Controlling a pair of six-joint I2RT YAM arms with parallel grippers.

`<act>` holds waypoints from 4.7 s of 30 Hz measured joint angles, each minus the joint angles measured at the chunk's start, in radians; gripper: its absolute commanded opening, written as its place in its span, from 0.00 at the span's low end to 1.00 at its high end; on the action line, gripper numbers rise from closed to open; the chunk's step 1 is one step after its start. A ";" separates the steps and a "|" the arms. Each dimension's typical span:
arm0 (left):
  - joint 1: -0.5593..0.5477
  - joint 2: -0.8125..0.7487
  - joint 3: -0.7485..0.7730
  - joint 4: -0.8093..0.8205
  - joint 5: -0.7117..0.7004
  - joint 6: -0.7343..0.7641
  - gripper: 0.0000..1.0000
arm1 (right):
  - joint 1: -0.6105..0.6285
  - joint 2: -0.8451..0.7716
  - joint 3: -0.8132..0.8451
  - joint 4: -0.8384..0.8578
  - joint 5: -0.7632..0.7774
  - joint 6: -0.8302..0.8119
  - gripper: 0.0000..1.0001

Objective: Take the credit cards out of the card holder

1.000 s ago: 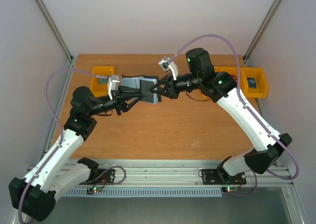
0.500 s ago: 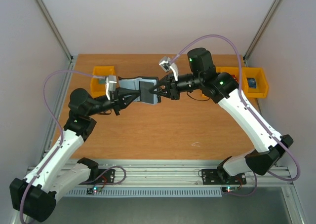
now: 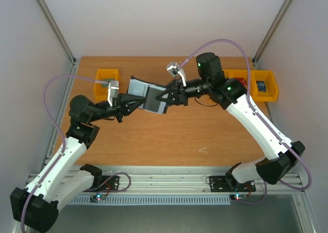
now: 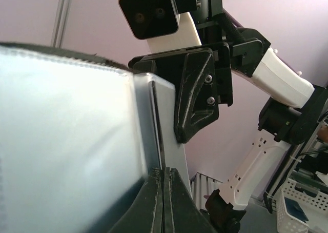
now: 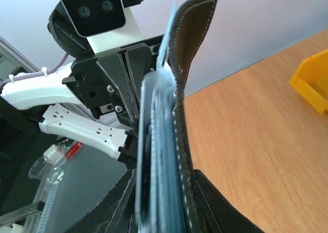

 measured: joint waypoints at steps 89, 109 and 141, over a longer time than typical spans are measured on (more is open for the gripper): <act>-0.013 0.026 -0.037 0.060 -0.014 -0.052 0.16 | -0.040 0.045 0.012 0.026 -0.132 0.059 0.01; -0.038 0.037 -0.029 0.084 -0.043 -0.048 0.00 | -0.048 0.051 0.013 -0.017 -0.169 0.047 0.01; 0.035 0.017 -0.089 -0.013 -0.098 -0.028 0.00 | -0.146 0.064 -0.093 0.004 -0.206 0.076 0.01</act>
